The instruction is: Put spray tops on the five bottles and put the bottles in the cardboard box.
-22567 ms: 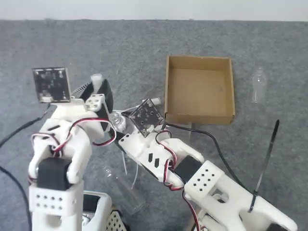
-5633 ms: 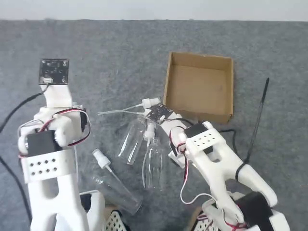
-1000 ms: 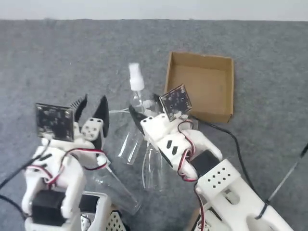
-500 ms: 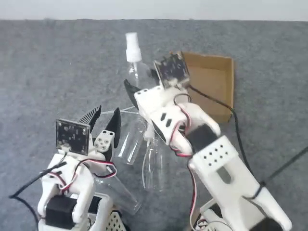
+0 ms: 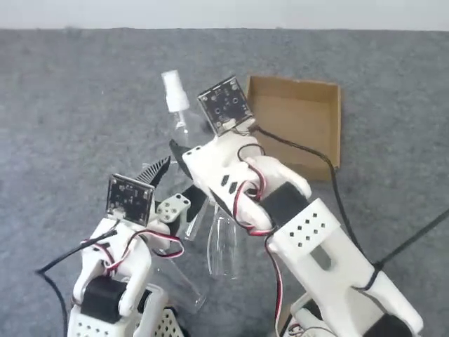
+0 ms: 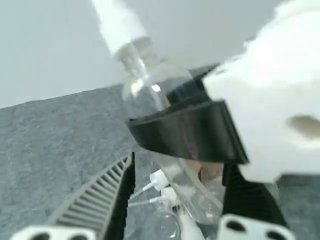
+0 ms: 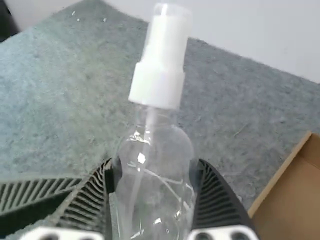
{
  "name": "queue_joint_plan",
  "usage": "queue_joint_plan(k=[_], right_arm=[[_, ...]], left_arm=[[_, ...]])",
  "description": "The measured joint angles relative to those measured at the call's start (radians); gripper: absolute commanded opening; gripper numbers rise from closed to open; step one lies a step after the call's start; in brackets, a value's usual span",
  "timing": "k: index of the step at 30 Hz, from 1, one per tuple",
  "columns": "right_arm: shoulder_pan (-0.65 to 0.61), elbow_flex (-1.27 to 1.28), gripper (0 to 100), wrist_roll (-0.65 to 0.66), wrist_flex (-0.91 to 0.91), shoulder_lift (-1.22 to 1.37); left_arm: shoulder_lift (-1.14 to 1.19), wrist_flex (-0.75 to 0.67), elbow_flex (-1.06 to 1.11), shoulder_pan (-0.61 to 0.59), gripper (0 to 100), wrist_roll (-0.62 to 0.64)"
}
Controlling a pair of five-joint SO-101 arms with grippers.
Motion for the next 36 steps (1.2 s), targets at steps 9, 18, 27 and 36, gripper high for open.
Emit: queue_joint_plan(k=[9,18,27,36], right_arm=[[0.023,-0.002,0.6,0.002,0.074,-0.074],[0.318,-0.003,0.6,0.055,-0.029,-0.069],[0.47,-0.003,0.6,0.08,-0.503,0.339],[0.511,-0.12,0.6,0.074,-0.853,0.764]], left_arm=[[0.0,-0.009,0.005,-0.002,24,-0.009],[0.0,-0.009,0.026,-0.02,10,-0.011],[-0.006,-0.009,0.043,-0.098,1,-0.011],[-0.012,-0.032,0.058,-0.098,1,-0.011]])
